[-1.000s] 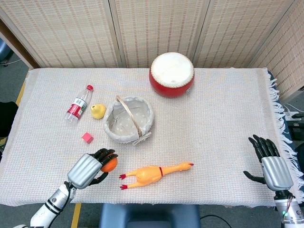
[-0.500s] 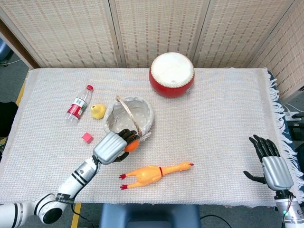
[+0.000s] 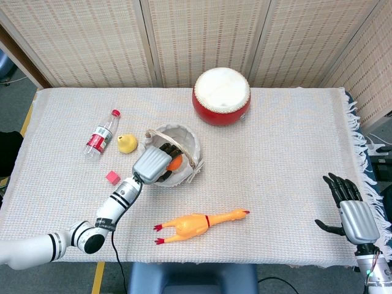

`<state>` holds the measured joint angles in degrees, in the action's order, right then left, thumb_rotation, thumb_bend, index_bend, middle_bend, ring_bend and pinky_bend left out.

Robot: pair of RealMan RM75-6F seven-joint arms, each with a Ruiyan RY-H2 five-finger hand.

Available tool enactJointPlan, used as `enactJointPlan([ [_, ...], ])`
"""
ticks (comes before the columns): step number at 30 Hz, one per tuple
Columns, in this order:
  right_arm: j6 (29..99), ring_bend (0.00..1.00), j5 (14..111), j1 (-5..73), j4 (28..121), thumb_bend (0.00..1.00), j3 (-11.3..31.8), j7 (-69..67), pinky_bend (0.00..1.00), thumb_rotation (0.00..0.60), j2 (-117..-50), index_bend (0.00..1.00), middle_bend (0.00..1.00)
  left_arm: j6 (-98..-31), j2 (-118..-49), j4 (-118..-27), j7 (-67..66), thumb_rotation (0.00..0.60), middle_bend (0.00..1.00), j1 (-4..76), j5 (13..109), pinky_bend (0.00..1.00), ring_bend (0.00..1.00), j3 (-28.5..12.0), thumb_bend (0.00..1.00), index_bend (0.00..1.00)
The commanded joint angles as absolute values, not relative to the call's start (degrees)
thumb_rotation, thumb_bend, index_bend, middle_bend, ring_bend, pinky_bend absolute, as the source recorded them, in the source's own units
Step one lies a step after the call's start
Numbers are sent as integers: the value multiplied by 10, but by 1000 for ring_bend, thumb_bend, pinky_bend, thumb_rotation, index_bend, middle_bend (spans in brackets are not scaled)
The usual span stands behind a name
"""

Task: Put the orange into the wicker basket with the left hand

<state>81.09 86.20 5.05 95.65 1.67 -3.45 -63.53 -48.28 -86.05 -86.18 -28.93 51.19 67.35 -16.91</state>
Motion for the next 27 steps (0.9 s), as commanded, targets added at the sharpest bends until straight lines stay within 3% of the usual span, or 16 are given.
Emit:
enactJointPlan([
  [1, 811, 0, 862, 51, 957, 35, 17, -35, 0, 600, -635, 0, 0, -486, -856, -864, -302, 600, 307, 513, 656, 475, 332, -162, 467, 348],
  [4, 810, 0, 862, 51, 957, 34, 17, -35, 0, 600, -635, 0, 0, -496, -847, -882, -332, 600, 45, 513, 614, 246, 76, -159, 391, 74],
  [6, 811, 0, 863, 51, 957, 34, 16, -35, 0, 600, -635, 0, 0, -506, -840, -897, -345, 600, 0, 514, 591, 157, 7, -160, 383, 6],
  [19, 813, 0, 867, 50, 955, 35, 15, -34, 0, 600, -634, 0, 0, -580, -771, -998, -355, 600, 0, 476, 535, 107, 0, -133, 379, 0],
  [24, 817, 0, 870, 48, 953, 35, 14, -33, 0, 600, -633, 0, 0, -639, -698, -1082, -297, 600, 0, 405, 587, 93, 0, -97, 378, 0],
  [27, 821, 0, 872, 47, 951, 34, 14, -31, 0, 600, -633, 0, 0, -686, -651, -1116, -254, 600, 0, 346, 652, 92, 0, -54, 377, 0],
])
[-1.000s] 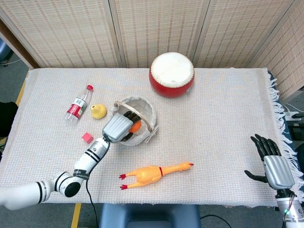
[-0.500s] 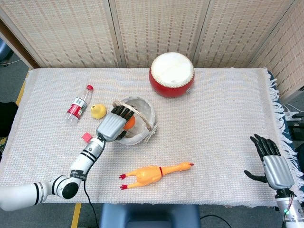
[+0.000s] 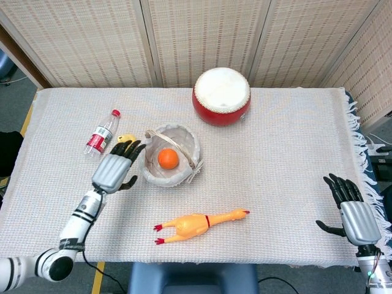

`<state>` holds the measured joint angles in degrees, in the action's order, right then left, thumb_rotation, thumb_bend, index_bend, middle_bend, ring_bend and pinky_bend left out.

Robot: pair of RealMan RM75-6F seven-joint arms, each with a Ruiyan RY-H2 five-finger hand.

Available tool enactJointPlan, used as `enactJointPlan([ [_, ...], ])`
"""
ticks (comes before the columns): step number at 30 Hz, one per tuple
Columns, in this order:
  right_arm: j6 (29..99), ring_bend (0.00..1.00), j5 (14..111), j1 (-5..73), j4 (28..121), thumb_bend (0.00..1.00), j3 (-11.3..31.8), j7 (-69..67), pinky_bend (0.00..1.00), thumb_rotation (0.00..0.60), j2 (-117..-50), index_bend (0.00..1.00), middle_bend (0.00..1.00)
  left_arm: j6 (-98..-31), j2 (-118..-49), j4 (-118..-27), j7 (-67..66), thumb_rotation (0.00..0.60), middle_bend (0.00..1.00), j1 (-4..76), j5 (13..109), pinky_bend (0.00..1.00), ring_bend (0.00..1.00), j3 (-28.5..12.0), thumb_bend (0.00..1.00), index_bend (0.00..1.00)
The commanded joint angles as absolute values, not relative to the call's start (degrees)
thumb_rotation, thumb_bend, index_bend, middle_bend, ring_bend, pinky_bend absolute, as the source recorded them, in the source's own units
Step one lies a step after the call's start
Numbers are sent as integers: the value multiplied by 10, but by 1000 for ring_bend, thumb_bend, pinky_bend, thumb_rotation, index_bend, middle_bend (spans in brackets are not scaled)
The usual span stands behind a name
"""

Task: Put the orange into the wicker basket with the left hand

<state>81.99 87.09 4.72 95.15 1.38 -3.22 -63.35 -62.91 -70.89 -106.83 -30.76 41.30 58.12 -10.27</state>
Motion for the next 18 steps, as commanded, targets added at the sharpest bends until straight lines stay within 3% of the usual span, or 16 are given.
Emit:
enactJointPlan([
  [1, 822, 0, 873, 46, 950, 34, 13, -31, 0, 600, -633, 0, 0, -702, -640, -1119, -238, 600, 0, 326, 674, 92, 0, -40, 378, 0],
  [6, 832, 0, 885, 43, 949, 35, 10, -20, 0, 600, -635, 0, 0, -805, -608, -1105, -119, 600, 0, 212, 786, 89, 0, 35, 378, 0],
  [9, 833, 0, 889, 43, 947, 34, 9, -9, 0, 600, -639, 0, 0, -878, -616, -1047, -67, 600, 0, 151, 850, 87, 0, 67, 376, 0],
  [13, 834, 0, 892, 44, 946, 34, 8, 2, 0, 600, -644, 0, 0, -935, -640, -952, -22, 600, 0, 96, 891, 73, 0, 89, 378, 0],
  [18, 836, 0, 898, 45, 943, 35, 8, 12, 0, 600, -648, 0, 0, -952, -652, -918, -13, 600, 0, 75, 902, 60, 0, 80, 377, 0],
])
